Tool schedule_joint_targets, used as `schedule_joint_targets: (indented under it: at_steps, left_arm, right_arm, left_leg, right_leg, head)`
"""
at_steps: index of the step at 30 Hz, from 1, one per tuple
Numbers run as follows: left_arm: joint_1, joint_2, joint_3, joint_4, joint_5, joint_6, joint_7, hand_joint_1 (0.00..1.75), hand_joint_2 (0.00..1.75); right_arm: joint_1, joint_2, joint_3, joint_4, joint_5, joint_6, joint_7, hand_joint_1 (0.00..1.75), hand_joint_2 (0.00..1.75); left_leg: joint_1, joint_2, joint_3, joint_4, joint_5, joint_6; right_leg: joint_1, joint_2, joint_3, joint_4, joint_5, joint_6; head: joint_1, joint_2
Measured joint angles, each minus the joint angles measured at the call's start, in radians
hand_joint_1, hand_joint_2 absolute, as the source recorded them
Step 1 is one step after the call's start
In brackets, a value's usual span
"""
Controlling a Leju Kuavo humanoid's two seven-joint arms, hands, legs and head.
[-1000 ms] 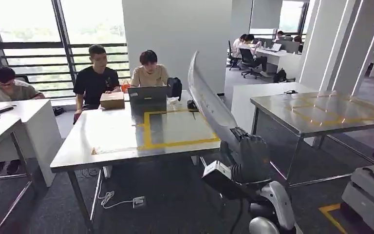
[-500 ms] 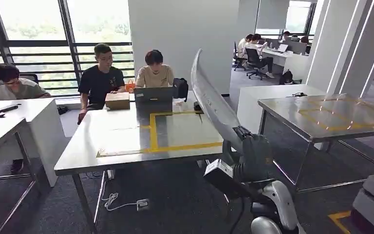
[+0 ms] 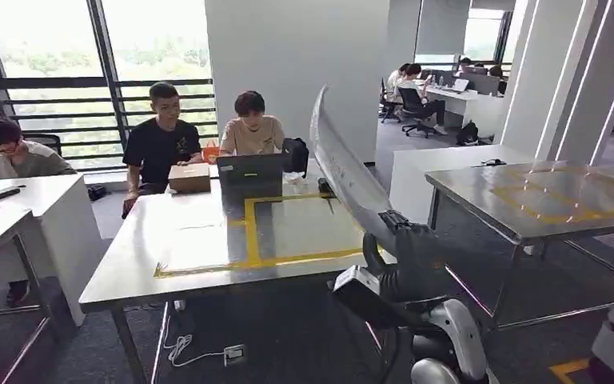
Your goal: Take the parts from the cabinet and place them on the table.
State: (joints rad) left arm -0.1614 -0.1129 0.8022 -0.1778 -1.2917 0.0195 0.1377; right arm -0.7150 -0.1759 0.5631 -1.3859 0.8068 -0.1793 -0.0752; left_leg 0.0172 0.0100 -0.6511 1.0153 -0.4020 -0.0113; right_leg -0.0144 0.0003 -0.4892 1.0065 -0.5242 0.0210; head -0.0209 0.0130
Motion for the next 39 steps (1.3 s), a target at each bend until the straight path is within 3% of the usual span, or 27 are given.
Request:
schedule_joint_targets:
  at_steps: [2,4,6,8,9,10,11,12,13,14,15,17,19,20,22,23,24,25,26,28,30,32,33,35,37,38,39]
  left_arm:
    - [-0.002,0.000,0.000,-0.001,0.000,0.000,-0.001,0.00,1.75]
    - [-0.004,0.001,0.000,-0.002,0.000,0.000,-0.002,0.00,1.75]
    - [-0.003,0.001,0.000,-0.001,-0.001,0.000,-0.002,0.00,1.75]
    - [0.000,0.001,0.000,-0.001,-0.001,0.000,-0.002,0.00,1.75]
    - [0.001,0.001,0.000,-0.001,-0.001,0.000,-0.002,0.00,1.75]
    - [0.000,0.001,0.000,-0.001,-0.001,0.000,-0.002,0.00,1.75]
    - [0.000,0.001,0.000,-0.001,-0.001,0.000,-0.002,0.00,1.75]
    - [0.001,-0.001,0.000,-0.001,-0.001,0.000,-0.002,0.00,1.75]
    - [0.000,-0.003,0.000,0.002,-0.001,0.000,-0.002,0.00,1.75]
    - [-0.002,-0.003,0.000,0.000,0.000,0.001,-0.002,0.00,1.75]
    - [0.000,-0.003,0.000,-0.001,0.000,0.001,-0.003,0.00,1.75]
    - [-0.002,-0.001,0.000,-0.002,0.001,0.001,-0.005,0.00,1.75]
    - [-0.003,0.000,0.000,-0.002,0.002,0.002,-0.007,0.00,1.75]
    - [-0.003,0.000,0.000,-0.002,0.002,0.002,-0.009,0.00,1.75]
    - [0.000,0.001,0.000,-0.002,0.002,0.002,-0.008,0.00,1.75]
    - [0.002,0.001,0.000,-0.002,0.002,0.002,-0.006,0.00,1.75]
    - [0.004,0.001,0.000,-0.002,0.002,0.003,-0.006,0.00,1.75]
    - [0.005,0.002,0.000,-0.002,0.002,0.003,-0.005,0.00,1.75]
    - [0.005,0.002,0.000,-0.002,0.002,0.003,-0.005,0.00,1.75]
    - [0.009,0.005,0.000,-0.001,0.002,0.004,-0.005,0.00,1.75]
    - [0.008,0.005,0.000,-0.001,0.002,0.004,-0.004,0.00,1.75]
    - [0.005,0.006,0.000,-0.001,0.002,0.004,-0.004,0.00,1.75]
    - [0.002,0.002,0.000,-0.002,0.002,0.004,-0.004,0.00,1.75]
    - [0.000,0.006,0.000,-0.002,0.002,0.004,-0.005,0.00,1.75]
    - [0.000,0.006,0.000,-0.002,0.001,0.004,-0.005,0.00,1.75]
    - [0.002,0.006,0.000,-0.002,0.000,0.004,-0.005,0.00,1.75]
    - [0.004,0.005,0.000,-0.002,-0.001,0.004,-0.005,0.00,1.75]
  right_arm:
    - [-0.002,0.000,0.000,-0.001,0.000,-0.001,0.000,1.75,1.75]
    - [-0.004,0.000,0.000,-0.001,0.000,-0.002,-0.002,1.75,1.75]
    - [0.000,-0.001,0.000,0.000,0.000,-0.001,-0.001,1.75,1.75]
    - [0.004,-0.003,0.000,0.000,0.000,-0.001,-0.002,1.75,1.75]
    - [0.004,-0.003,0.000,0.000,0.000,0.000,-0.002,1.75,1.75]
    - [0.004,-0.004,0.000,0.000,0.000,0.000,-0.002,1.75,1.75]
    - [0.004,-0.005,0.000,0.001,-0.002,0.000,-0.003,1.75,1.75]
    - [0.004,-0.007,0.000,0.001,-0.002,-0.001,-0.003,1.75,1.75]
    - [0.004,-0.010,0.000,0.002,-0.004,-0.002,-0.006,1.75,1.75]
    - [0.004,-0.012,0.000,0.003,-0.006,-0.001,-0.005,1.75,1.75]
    - [0.004,-0.012,-0.001,0.003,-0.009,-0.002,-0.005,1.75,1.75]
    - [-0.002,-0.012,0.000,0.003,-0.011,-0.004,-0.012,1.75,1.75]
    - [-0.003,-0.011,0.000,0.005,-0.015,-0.005,-0.017,1.75,1.75]
    - [-0.003,-0.010,0.000,0.005,-0.015,-0.005,-0.020,1.75,1.75]
    - [0.001,-0.009,0.002,0.008,-0.017,-0.005,-0.020,1.75,1.75]
    - [0.003,-0.008,0.002,0.010,-0.017,-0.005,-0.020,1.75,1.75]
    - [0.004,-0.008,0.002,0.011,-0.017,-0.005,-0.020,1.75,1.75]
    - [0.003,-0.008,0.003,0.011,-0.017,-0.005,-0.021,1.75,1.75]
    - [0.003,-0.006,0.003,0.013,-0.017,-0.005,-0.023,1.75,1.75]
    - [0.000,-0.004,0.003,0.020,-0.017,-0.005,-0.024,1.75,1.75]
    - [-0.001,0.001,0.005,0.024,-0.018,-0.004,-0.023,1.75,1.75]
    - [-0.013,0.001,0.005,0.024,-0.018,-0.006,-0.023,1.75,1.75]
    - [-0.017,0.001,0.006,0.025,-0.019,-0.005,-0.023,1.75,1.75]
    - [-0.025,0.002,0.007,0.026,-0.019,-0.006,-0.028,1.75,1.75]
    - [-0.020,0.001,0.008,0.031,-0.020,-0.005,-0.027,1.75,1.75]
    - [-0.017,0.001,0.008,0.034,-0.020,-0.005,-0.027,1.75,1.75]
    - [-0.016,0.001,0.008,0.035,-0.020,-0.005,-0.027,1.75,1.75]
  left_leg:
    - [0.001,-0.007,0.020,0.002,-0.007,0.018]
    - [0.001,-0.009,0.039,0.001,-0.025,0.029]
    - [-0.001,-0.014,0.056,0.001,-0.044,0.034]
    - [-0.005,-0.018,0.083,0.001,-0.068,0.035]
    - [-0.007,-0.020,0.098,0.001,-0.080,0.035]
    - [-0.009,-0.022,0.115,0.001,-0.093,0.034]
    - [-0.011,-0.022,0.133,0.000,-0.106,0.032]
    - [-0.011,-0.021,0.131,-0.002,-0.119,0.032]
    - [-0.017,-0.023,0.153,0.008,-0.133,0.027]
    - [-0.017,-0.027,0.153,-0.001,-0.148,0.019]
    - [-0.018,-0.025,0.183,-0.002,-0.146,0.014]
    - [-0.020,-0.025,0.184,0.023,-0.130,0.000]
    - [-0.017,-0.021,0.123,0.140,-0.117,-0.006]
    - [-0.015,-0.020,0.075,0.207,-0.132,-0.012]
    - [-0.014,-0.019,-0.016,0.291,-0.227,-0.017]
    - [-0.014,-0.018,-0.040,0.290,-0.259,-0.016]
    - [-0.014,-0.017,-0.051,0.262,-0.264,-0.016]
    - [-0.015,-0.017,-0.050,0.211,-0.240,-0.012]
    - [-0.017,-0.017,-0.040,0.137,-0.180,-0.005]
    - [-0.027,-0.018,-0.035,-0.002,0.017,0.011]
    - [-0.030,-0.022,-0.009,0.004,0.000,0.017]
    - [-0.025,-0.024,0.020,-0.008,-0.003,0.033]
    - [-0.021,-0.023,0.039,-0.014,-0.004,0.037]
    - [-0.017,-0.021,0.061,-0.014,-0.021,0.045]
    - [-0.014,-0.022,0.080,-0.014,-0.042,0.042]
    - [-0.012,-0.024,0.093,-0.014,-0.055,0.040]
    - [-0.010,-0.025,0.107,-0.014,-0.068,0.037]
  right_leg:
    - [-0.003,0.001,-0.018,0.046,0.019,0.008]
    - [-0.003,0.000,-0.115,0.193,0.035,0.014]
    - [0.000,0.000,-0.210,0.300,-0.032,0.016]
    - [0.002,0.000,-0.266,0.311,-0.097,0.011]
    - [0.004,0.000,-0.266,0.271,-0.087,0.004]
    - [0.008,0.000,-0.254,0.203,-0.049,-0.003]
    - [0.013,0.000,-0.233,0.122,0.017,-0.013]
    - [0.020,-0.002,-0.215,0.043,0.111,-0.028]
    - [0.032,0.002,-0.215,-0.001,0.168,-0.032]
    - [0.030,0.007,-0.206,0.005,0.149,-0.031]
    - [0.030,0.007,-0.193,-0.003,0.148,-0.033]
    - [0.025,0.012,-0.160,-0.008,0.144,-0.048]
    - [0.022,0.007,-0.126,-0.013,0.121,-0.063]
    - [0.022,0.007,-0.114,-0.013,0.109,-0.064]
    - [0.022,0.009,-0.087,-0.013,0.083,-0.065]
    - [0.022,0.011,-0.072,-0.012,0.070,-0.064]
    - [0.022,0.012,-0.054,-0.012,0.055,-0.063]
    - [0.023,0.012,-0.036,-0.012,0.041,-0.062]
    - [0.025,0.012,-0.015,-0.012,0.025,-0.062]
    - [0.030,0.012,0.013,-0.005,-0.006,-0.058]
    - [0.030,0.018,0.030,-0.017,-0.040,-0.043]
    - [0.031,0.018,0.048,0.016,-0.019,-0.036]
    - [0.029,0.014,0.030,0.056,-0.014,-0.030]
    - [0.024,0.010,-0.057,0.190,-0.014,-0.015]
    - [0.014,0.008,-0.154,0.289,-0.086,-0.003]
    - [0.009,0.008,-0.192,0.302,-0.129,0.000]
    - [0.005,0.006,-0.211,0.283,-0.140,0.005]
  head:
    - [0.002,0.001]
    - [0.003,0.000]
    - [0.005,0.000]
    - [0.006,0.000]
    - [0.007,0.000]
    - [0.007,0.000]
    - [0.008,0.000]
    - [0.007,0.000]
    - [0.007,0.000]
    - [0.008,0.000]
    - [0.008,0.000]
    - [0.006,0.000]
    - [0.003,0.000]
    - [0.002,0.000]
    - [0.002,0.000]
    - [0.002,0.000]
    - [0.001,0.000]
    - [0.002,0.000]
    - [0.001,0.000]
    - [0.001,0.000]
    - [0.001,0.000]
    - [0.003,0.000]
    - [0.002,0.000]
    - [0.003,0.000]
    - [0.005,0.000]
    - [0.005,0.000]
    - [0.006,0.000]
